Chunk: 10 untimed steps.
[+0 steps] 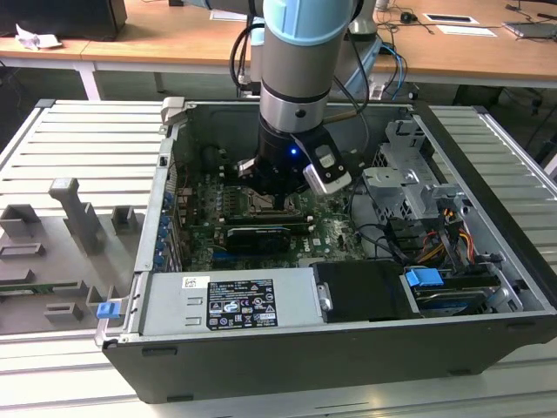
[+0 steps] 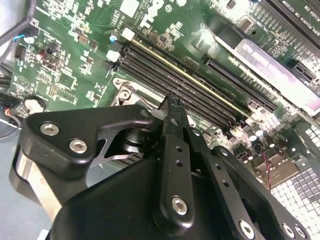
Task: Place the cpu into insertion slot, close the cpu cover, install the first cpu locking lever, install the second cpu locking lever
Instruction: 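Install the second cpu locking lever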
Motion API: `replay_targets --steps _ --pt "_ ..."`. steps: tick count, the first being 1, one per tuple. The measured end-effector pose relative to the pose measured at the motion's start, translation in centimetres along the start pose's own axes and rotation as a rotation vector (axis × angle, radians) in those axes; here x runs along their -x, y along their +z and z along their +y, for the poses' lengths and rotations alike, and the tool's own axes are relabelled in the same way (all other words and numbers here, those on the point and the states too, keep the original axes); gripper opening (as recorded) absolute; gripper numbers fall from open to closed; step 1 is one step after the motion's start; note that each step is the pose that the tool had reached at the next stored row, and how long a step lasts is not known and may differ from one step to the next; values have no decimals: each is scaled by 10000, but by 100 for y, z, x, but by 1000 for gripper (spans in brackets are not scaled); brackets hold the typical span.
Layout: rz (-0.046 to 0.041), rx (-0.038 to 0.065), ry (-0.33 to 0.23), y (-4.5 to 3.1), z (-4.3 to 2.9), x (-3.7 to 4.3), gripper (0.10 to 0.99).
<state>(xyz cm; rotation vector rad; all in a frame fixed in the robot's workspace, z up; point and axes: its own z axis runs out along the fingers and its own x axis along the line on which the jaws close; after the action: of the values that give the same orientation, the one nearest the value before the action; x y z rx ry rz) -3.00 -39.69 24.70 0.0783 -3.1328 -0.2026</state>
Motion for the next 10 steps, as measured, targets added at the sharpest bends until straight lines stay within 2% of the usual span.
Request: replay_targets --steps 10 --pt "0 0 0 15 5 -14 106"
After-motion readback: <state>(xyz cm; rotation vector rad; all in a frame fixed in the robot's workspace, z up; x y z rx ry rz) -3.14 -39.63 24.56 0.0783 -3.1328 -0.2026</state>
